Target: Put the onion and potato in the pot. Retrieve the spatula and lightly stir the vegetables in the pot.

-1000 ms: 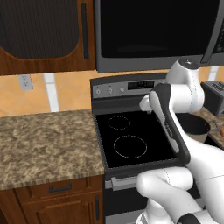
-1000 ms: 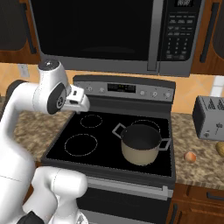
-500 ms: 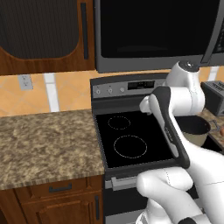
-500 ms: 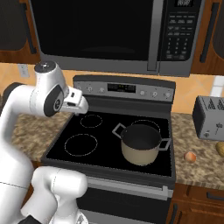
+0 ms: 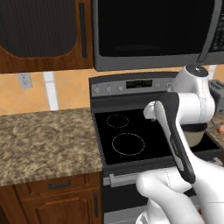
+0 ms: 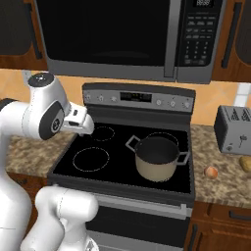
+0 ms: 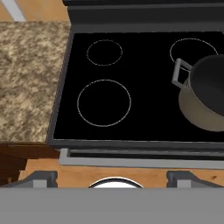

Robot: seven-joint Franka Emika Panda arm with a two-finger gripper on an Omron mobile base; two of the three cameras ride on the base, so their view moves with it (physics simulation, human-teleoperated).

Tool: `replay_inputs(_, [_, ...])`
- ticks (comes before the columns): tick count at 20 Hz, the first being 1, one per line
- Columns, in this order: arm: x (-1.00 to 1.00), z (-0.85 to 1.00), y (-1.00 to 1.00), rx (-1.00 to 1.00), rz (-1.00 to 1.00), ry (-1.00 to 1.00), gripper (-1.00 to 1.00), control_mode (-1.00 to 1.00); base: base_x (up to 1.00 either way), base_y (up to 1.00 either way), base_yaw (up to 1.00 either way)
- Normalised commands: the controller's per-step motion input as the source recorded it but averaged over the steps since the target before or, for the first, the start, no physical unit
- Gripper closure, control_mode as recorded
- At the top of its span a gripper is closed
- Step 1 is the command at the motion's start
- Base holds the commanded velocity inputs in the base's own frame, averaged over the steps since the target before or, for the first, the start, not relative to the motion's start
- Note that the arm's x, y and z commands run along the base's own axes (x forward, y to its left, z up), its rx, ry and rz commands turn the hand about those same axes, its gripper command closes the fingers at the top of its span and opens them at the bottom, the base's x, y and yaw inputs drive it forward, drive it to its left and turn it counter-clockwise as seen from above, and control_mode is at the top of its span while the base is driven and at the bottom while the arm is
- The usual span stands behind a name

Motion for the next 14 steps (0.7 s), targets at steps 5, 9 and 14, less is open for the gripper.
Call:
replay_inputs(5, [0.0, 0.0, 0.0, 0.0, 0.0, 0.0, -1.0, 1.0, -0.07, -0.7, -0.09])
replay_inputs(9, [0.0, 0.0, 0.0, 0.0, 0.0, 0.0, -1.0, 1.0, 0.0, -0.79, -0.09])
replay_inputs(14, [0.0, 0.0, 0.0, 0.0, 0.0, 0.0, -1.0, 1.0, 0.0, -0.86, -0.01])
